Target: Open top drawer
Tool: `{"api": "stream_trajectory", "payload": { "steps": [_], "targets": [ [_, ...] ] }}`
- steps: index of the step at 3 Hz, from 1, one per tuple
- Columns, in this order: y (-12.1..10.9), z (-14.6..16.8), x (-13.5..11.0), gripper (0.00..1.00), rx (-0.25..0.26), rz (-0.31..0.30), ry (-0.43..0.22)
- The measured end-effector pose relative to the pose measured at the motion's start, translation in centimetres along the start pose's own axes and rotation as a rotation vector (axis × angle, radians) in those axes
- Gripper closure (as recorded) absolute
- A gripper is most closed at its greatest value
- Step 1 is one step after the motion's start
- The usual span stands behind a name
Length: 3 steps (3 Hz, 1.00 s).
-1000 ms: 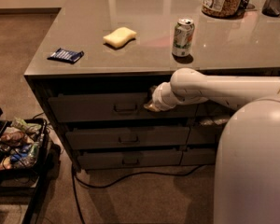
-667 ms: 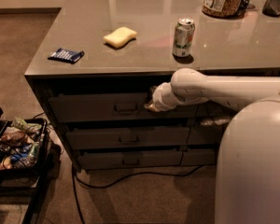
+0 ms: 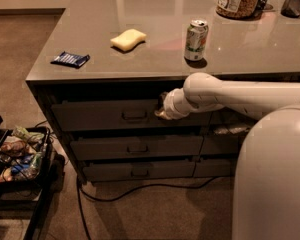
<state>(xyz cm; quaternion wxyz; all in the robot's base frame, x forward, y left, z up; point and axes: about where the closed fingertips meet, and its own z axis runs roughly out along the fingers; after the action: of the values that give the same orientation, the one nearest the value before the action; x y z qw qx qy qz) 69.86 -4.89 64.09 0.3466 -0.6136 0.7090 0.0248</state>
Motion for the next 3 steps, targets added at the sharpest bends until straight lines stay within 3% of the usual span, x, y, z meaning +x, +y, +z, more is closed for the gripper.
{"api": "stream_trajectory", "payload": {
  "steps": [1, 2, 3],
  "targets": [
    [0.59, 0.23, 0.05, 0.73, -0.036, 0.0, -0.022],
    [0.5, 0.21, 0.04, 0.64, -0.036, 0.0, -0.022],
    [0.73, 0.22, 0.05, 0.74, -0.054, 0.002, -0.023]
  ]
}}
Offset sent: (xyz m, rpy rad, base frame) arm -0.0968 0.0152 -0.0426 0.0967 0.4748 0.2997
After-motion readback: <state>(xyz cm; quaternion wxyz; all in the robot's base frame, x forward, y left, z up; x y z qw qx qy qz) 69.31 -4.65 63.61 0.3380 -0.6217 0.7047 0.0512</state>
